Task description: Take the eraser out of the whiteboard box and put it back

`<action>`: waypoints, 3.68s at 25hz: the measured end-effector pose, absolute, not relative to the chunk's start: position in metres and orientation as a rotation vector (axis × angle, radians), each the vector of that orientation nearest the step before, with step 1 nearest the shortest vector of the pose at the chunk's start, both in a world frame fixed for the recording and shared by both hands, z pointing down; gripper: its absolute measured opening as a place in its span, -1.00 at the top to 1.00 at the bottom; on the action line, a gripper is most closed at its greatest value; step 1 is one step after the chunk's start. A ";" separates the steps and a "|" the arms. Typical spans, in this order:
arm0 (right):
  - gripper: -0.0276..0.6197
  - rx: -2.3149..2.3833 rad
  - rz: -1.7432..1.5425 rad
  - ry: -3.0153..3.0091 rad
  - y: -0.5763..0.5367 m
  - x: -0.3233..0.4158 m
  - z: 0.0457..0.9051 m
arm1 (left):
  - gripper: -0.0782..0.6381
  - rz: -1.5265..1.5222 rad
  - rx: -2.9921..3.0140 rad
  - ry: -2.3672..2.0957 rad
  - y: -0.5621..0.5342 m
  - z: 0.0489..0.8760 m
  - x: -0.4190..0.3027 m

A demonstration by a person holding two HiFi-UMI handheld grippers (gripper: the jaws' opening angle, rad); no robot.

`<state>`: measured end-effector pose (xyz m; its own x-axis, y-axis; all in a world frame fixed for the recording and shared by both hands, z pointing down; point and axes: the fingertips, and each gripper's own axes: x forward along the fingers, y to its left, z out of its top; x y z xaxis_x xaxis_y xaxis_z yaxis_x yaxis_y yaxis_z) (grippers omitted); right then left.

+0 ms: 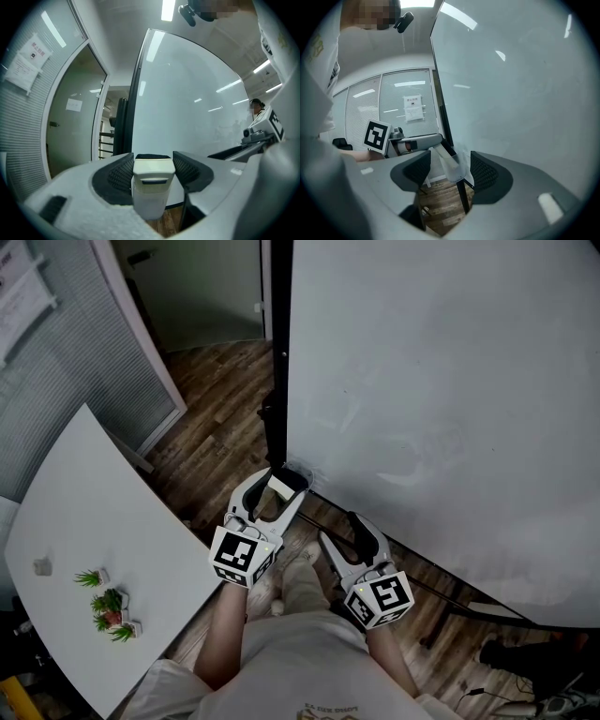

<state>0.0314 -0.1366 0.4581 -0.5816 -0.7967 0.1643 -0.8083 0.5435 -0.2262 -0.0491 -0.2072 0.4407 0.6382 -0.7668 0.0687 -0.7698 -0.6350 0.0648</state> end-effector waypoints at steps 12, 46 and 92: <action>0.09 1.442 0.414 -2.754 -0.131 0.026 0.448 | 0.06 0.000 2.769 -1.300 -0.197 0.426 -0.058; 0.11 1.487 0.324 -2.793 -0.106 0.046 0.425 | 0.06 -0.096 2.765 -1.409 -0.144 0.385 -0.082; 0.14 1.385 0.333 -2.838 -0.114 0.029 0.428 | 0.06 -0.088 2.797 -1.388 -0.161 0.378 -0.072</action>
